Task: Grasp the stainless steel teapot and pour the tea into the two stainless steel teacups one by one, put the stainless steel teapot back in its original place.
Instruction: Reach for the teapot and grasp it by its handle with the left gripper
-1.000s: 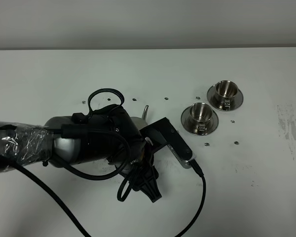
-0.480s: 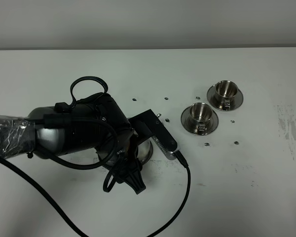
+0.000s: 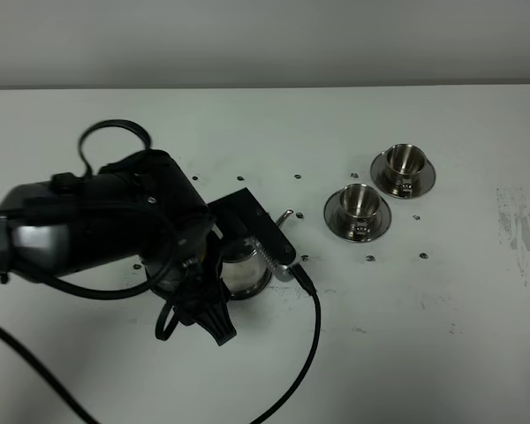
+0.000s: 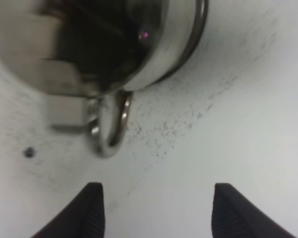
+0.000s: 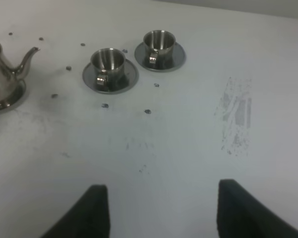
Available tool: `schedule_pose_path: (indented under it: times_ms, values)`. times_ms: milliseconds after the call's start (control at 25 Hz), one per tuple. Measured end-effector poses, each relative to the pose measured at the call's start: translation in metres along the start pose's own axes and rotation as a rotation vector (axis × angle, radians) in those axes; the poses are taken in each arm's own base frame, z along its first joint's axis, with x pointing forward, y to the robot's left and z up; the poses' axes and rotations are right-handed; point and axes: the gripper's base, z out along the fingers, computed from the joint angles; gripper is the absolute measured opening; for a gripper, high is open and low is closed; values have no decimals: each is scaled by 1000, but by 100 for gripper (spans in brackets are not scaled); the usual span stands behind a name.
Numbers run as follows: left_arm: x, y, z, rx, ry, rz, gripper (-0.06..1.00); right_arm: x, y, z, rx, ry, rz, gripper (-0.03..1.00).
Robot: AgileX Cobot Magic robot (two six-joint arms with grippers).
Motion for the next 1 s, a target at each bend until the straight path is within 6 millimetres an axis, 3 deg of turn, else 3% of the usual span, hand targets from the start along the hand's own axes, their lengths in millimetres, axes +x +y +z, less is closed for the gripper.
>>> schedule_pose_path:
  times_ms: [160, 280, 440, 840, 1000]
  values:
    - [10, 21, -36, -14, -83, -37, 46, 0, 0, 0, 0, 0, 0, 47]
    - [20, 43, -42, -10, -98, -74, 46, 0, 0, 0, 0, 0, 0, 47]
    - [24, 59, -39, 22, -97, -98, 46, 0, 0, 0, 0, 0, 0, 47]
    - [-4, 63, -13, 89, -85, 18, 46, 0, 0, 0, 0, 0, 0, 47]
    - [-6, 62, 1, 108, -47, 21, 46, 0, 0, 0, 0, 0, 0, 47]
